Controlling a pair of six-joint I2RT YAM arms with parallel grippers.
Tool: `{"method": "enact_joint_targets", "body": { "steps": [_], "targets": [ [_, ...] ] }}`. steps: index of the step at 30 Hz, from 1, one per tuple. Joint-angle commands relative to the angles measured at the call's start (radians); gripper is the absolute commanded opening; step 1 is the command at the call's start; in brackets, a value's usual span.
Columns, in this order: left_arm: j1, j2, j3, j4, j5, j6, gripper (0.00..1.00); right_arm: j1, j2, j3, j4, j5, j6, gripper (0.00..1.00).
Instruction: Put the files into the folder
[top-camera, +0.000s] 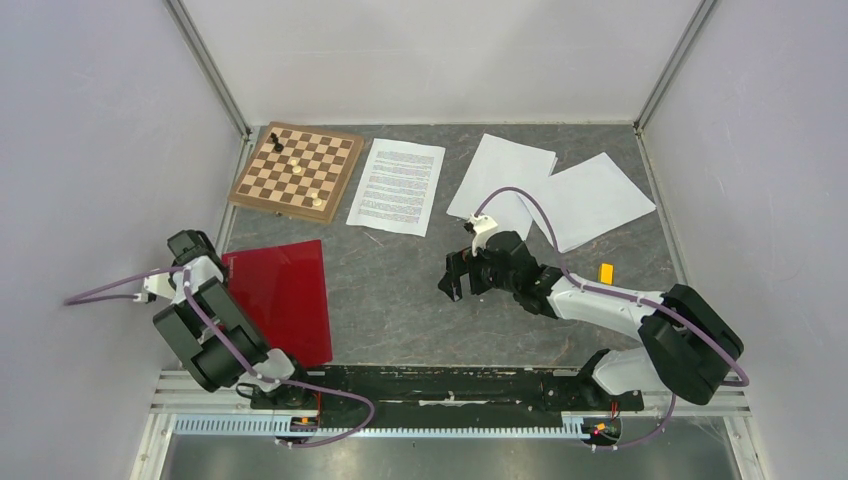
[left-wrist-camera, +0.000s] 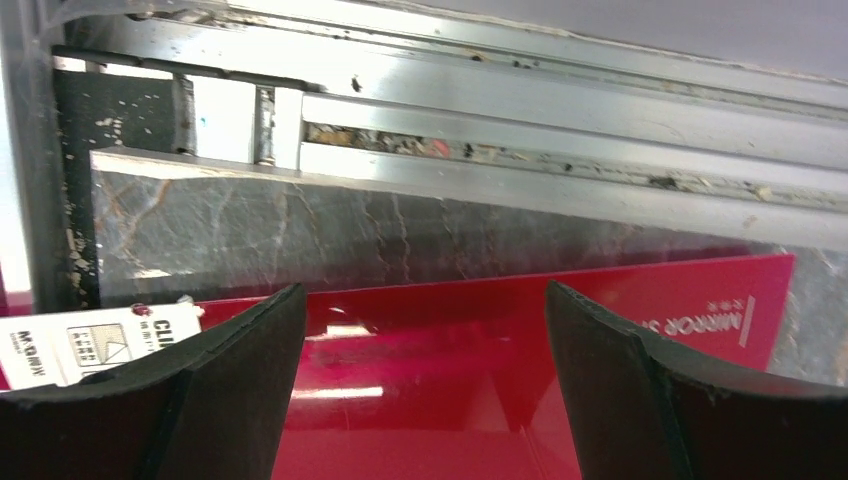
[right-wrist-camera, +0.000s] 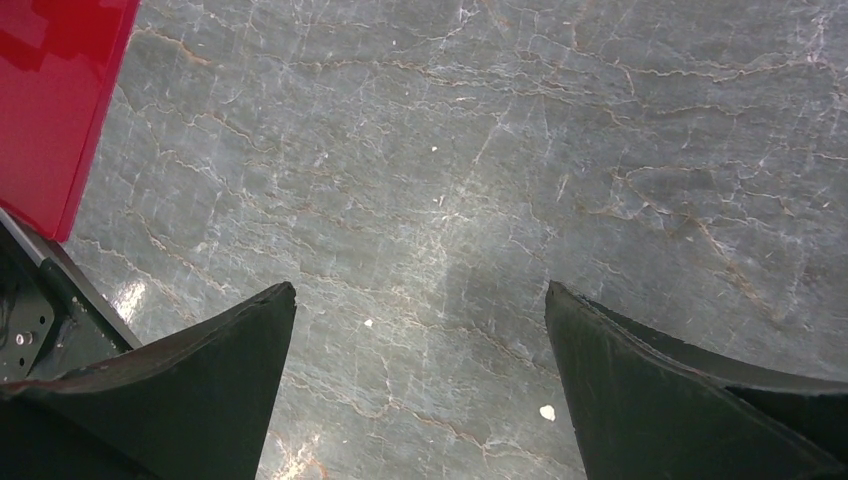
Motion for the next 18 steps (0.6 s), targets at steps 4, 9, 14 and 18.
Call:
{"method": "enact_joint_targets", "body": {
  "steps": [4,9,14,18],
  "targets": [
    [0.050,0.050,0.031,-0.009,-0.033,0.052,0.94,0.002,-0.038,-0.026,0.034,-0.025,-0.030,0.98],
    [0.052,0.082,0.017,-0.018,-0.015,0.022,0.88,0.002,-0.029,-0.026,0.034,-0.036,-0.032,0.98],
    [0.047,0.079,-0.008,-0.012,0.064,0.015,0.75,0.003,-0.021,-0.030,0.037,-0.030,-0.036,0.98],
    [0.006,0.051,-0.044,-0.008,0.090,-0.001,0.70,0.002,-0.004,-0.025,0.045,-0.038,-0.028,0.98]
  ]
}}
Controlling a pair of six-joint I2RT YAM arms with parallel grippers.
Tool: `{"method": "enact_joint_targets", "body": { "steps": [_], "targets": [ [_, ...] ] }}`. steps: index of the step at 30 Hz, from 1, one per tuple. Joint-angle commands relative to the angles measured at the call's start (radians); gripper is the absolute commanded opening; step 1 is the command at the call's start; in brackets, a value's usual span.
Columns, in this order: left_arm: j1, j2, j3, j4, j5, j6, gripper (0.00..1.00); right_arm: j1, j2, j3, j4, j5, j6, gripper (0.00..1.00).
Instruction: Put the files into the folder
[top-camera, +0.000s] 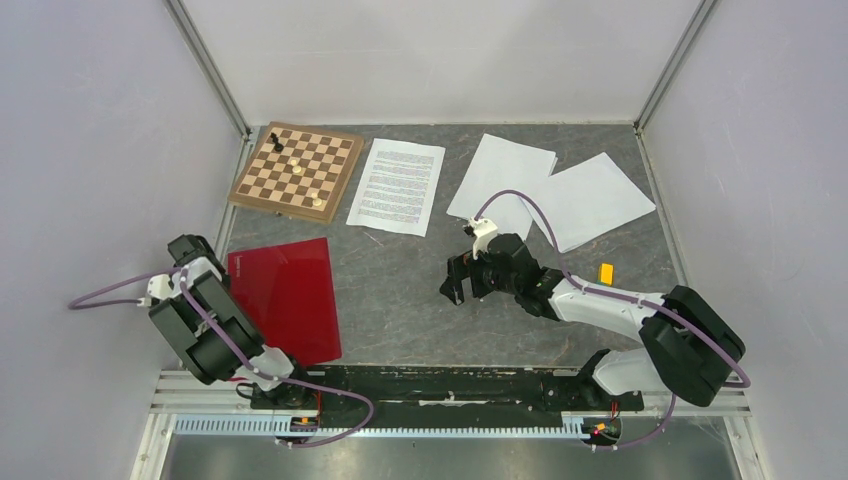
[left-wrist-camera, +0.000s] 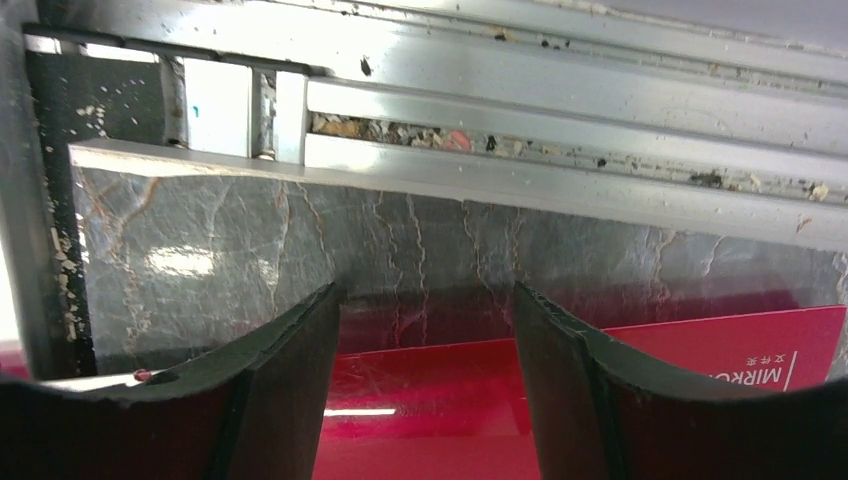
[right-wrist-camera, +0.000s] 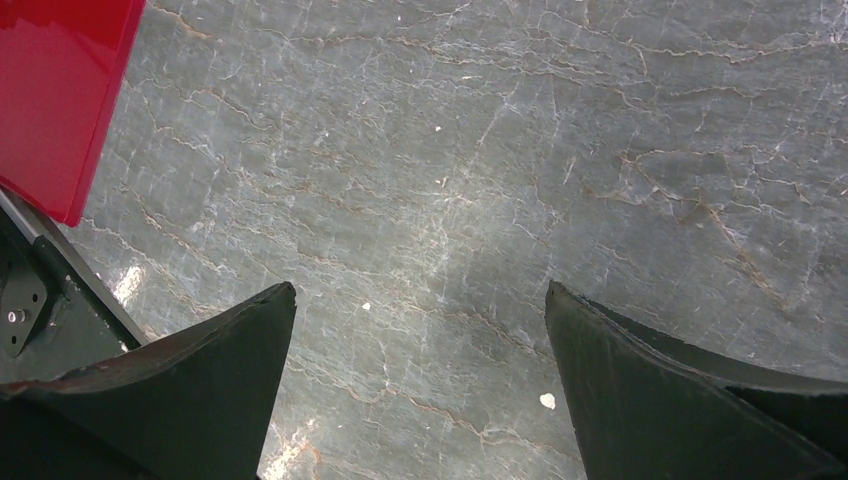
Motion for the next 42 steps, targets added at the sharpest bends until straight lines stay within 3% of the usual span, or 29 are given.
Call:
{"method": "enact_joint_targets", "body": {
  "steps": [1,9,20,30,36,42],
  "targets": [
    [-0.052,-0.021,-0.042,-0.017,0.051,-0.014,0.69,0.002,0.011,0.001,0.045,-0.011,-0.010,0.98],
    [-0.290,-0.065,-0.051,-0.046,0.006,-0.073,0.66,0.002,0.012,-0.008,0.053,0.000,0.000,0.98],
    [-0.512,-0.157,-0.115,-0.082,0.018,-0.209,0.60,0.002,0.028,-0.044,0.070,-0.012,0.042,0.98],
    [-0.776,-0.186,-0.122,-0.107,0.025,-0.331,0.57,0.051,0.082,-0.078,0.153,-0.058,0.169,0.98],
    [-0.954,-0.133,-0.092,-0.097,0.013,-0.375,0.55,0.179,0.130,-0.050,0.139,0.053,0.234,0.96],
    [-1.094,-0.095,-0.067,-0.066,0.048,-0.353,0.51,0.199,0.190,-0.012,0.038,0.216,0.273,0.91]
  ]
}}
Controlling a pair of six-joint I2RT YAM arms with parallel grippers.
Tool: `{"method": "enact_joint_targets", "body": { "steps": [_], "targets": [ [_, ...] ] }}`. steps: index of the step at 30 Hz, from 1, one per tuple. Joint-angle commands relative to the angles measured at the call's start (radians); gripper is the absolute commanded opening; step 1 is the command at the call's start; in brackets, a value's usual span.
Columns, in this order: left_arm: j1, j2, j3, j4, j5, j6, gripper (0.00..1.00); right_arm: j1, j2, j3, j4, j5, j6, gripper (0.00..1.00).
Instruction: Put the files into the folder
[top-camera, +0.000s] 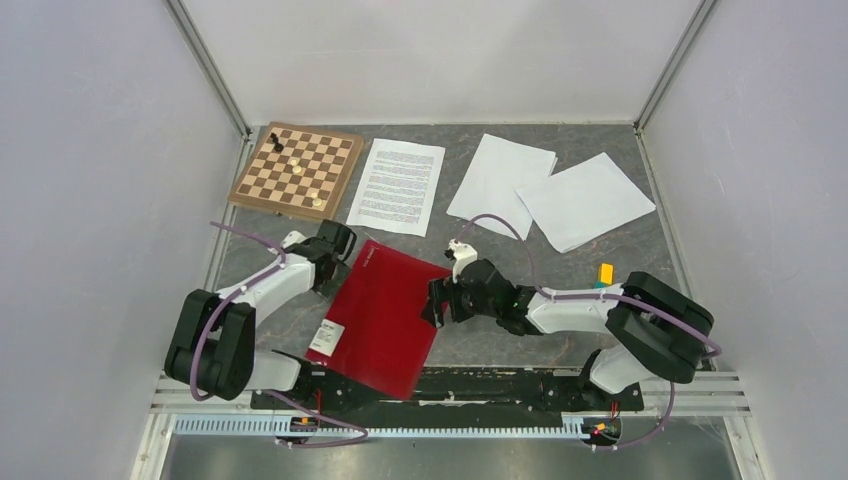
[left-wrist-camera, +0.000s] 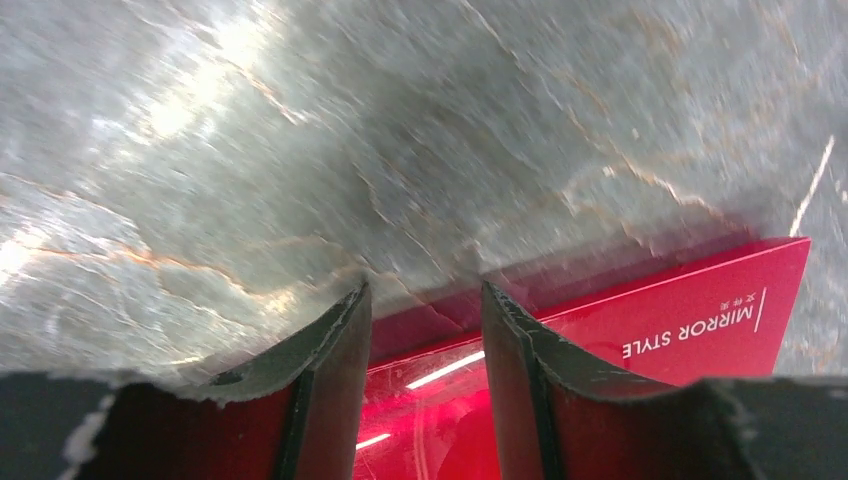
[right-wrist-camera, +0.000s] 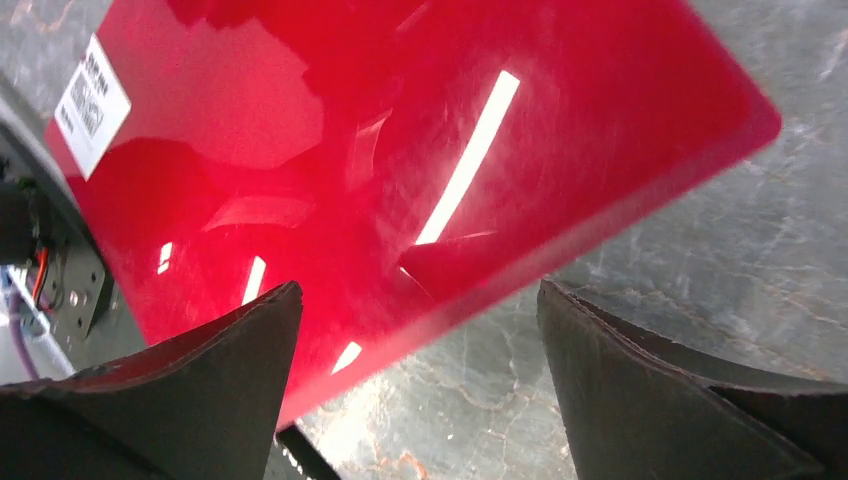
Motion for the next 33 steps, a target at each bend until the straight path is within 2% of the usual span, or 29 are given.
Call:
{"method": "enact_joint_targets", "body": {
  "steps": [1,9,17,21,25,28,31,33],
  "targets": [
    [-0.089,0.026,0.025,0.027,0.037,-0.031,0.50,-0.003,0.053,0.037,-0.115,0.179,0.043,0.90],
    [-0.214,0.046,0.046,0.110,0.124,0.021,0.43,-0.121,0.116,0.062,-0.121,0.176,0.023,0.90],
    [-0.339,0.138,0.143,0.138,0.163,0.084,0.43,-0.253,0.124,0.092,-0.139,0.163,-0.020,0.91],
    [-0.342,0.080,0.147,0.100,0.108,0.143,0.47,-0.263,0.077,0.098,-0.167,0.180,-0.053,0.92],
    [-0.342,-0.002,0.189,0.033,0.070,0.273,0.49,-0.263,0.031,0.119,-0.217,0.181,-0.072,0.92],
    [-0.342,-0.069,0.191,0.032,0.134,0.367,0.49,-0.263,-0.027,0.108,-0.249,0.190,-0.078,0.92],
    [-0.346,-0.104,0.161,0.052,0.238,0.405,0.42,-0.263,-0.091,0.072,-0.265,0.180,-0.076,0.93],
    [-0.356,-0.109,0.131,0.064,0.274,0.407,0.34,-0.263,-0.133,0.042,-0.269,0.163,-0.066,0.93]
  ]
}}
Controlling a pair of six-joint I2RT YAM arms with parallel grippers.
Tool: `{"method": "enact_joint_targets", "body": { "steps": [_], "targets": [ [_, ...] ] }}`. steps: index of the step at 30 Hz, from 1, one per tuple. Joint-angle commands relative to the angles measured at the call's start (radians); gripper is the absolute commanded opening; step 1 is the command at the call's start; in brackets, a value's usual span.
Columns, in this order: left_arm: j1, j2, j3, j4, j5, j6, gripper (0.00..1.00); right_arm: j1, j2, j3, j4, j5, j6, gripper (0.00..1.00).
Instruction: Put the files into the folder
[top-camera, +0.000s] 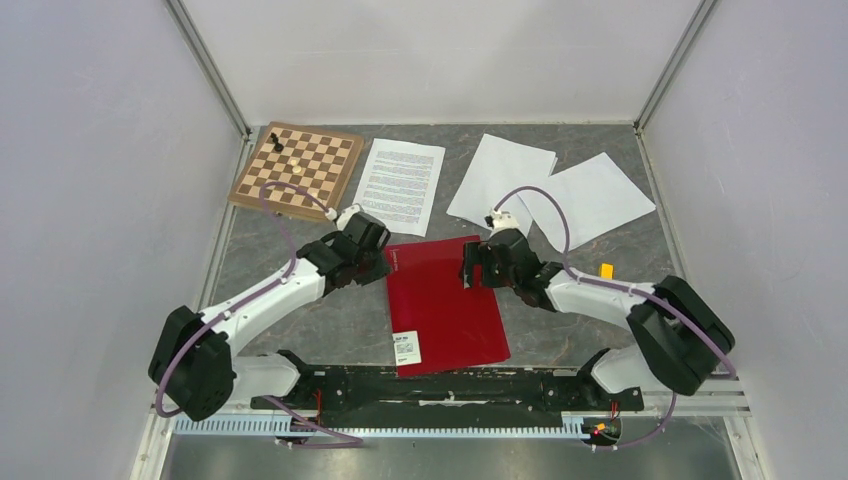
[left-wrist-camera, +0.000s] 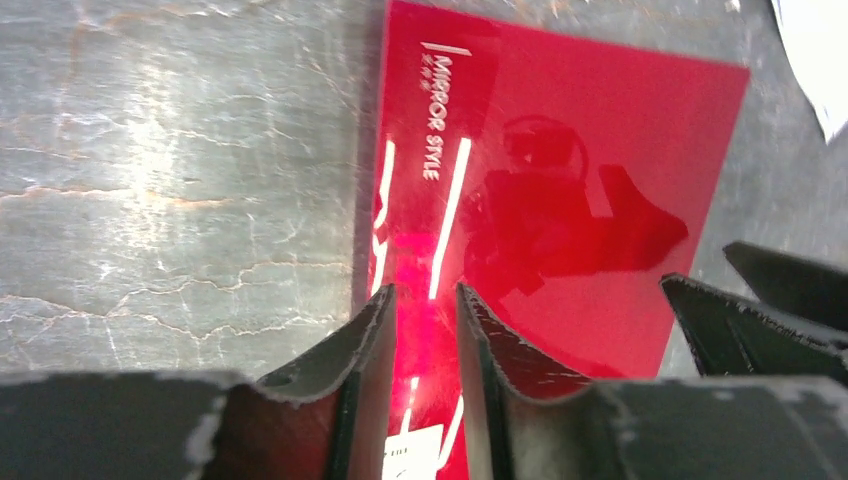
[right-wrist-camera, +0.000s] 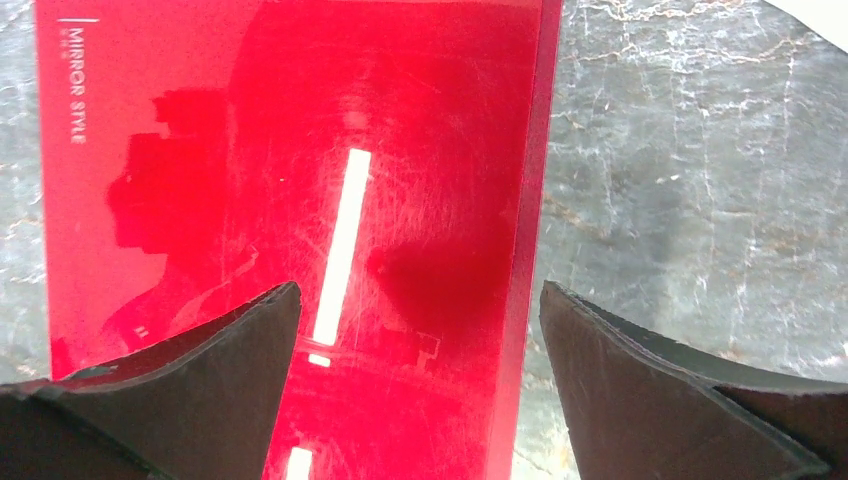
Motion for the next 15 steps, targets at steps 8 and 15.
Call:
{"method": "enact_joint_targets", "body": {
  "steps": [8,15],
  "targets": [
    [-0.040,-0.007,-0.138,0.162,0.195,0.109,0.10,0.005,-0.203,-0.150,-0.046,-0.055,0.036,0.93],
    [-0.041,0.007,-0.167,0.150,0.156,0.110,0.03,0.013,-0.213,-0.171,-0.051,-0.053,0.040,0.93]
  ]
}}
